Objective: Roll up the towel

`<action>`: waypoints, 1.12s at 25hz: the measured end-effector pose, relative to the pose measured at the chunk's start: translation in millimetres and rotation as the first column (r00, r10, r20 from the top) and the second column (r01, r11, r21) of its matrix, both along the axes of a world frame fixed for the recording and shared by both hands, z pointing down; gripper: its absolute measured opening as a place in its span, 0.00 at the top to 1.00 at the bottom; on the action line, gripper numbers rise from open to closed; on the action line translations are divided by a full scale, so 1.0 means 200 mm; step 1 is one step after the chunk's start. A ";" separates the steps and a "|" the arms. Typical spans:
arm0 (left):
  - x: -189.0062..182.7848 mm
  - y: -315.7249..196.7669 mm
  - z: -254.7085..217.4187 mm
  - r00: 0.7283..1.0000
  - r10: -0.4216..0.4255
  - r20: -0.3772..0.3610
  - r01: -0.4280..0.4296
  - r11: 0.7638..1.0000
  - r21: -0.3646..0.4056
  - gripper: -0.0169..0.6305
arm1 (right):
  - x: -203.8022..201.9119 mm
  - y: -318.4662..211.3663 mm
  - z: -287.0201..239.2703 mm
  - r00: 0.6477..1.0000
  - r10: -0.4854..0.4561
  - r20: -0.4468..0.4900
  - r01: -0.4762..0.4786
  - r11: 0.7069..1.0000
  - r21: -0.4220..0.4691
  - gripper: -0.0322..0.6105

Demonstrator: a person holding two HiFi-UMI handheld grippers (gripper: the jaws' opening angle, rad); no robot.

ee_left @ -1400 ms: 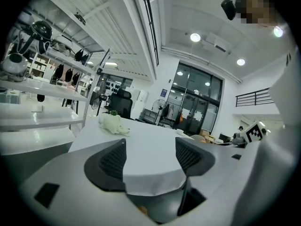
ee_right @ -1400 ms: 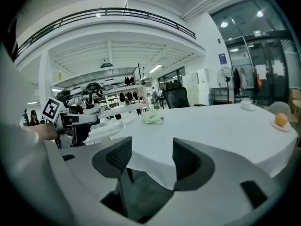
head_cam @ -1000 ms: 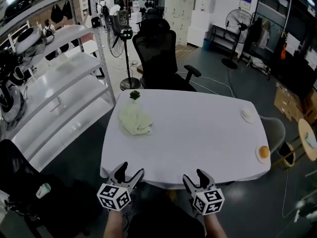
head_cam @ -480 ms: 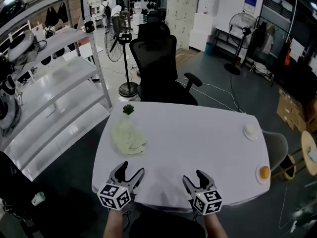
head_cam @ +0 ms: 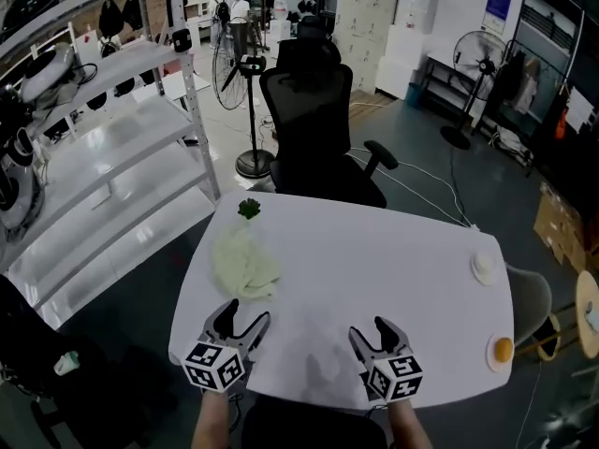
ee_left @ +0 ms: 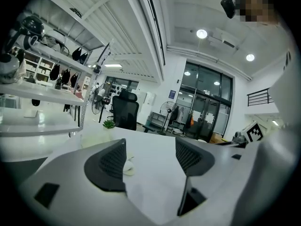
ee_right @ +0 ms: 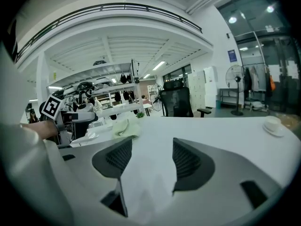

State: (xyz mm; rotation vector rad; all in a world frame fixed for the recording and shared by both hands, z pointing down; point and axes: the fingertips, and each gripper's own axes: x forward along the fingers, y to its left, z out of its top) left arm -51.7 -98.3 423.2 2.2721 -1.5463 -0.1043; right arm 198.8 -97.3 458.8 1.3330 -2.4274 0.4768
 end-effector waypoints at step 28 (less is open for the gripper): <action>-0.31 -0.09 0.38 0.997 0.044 0.061 -0.024 0.958 -0.286 0.44 | -0.70 -0.21 0.16 0.929 -0.306 -0.209 0.295 0.952 -0.081 0.51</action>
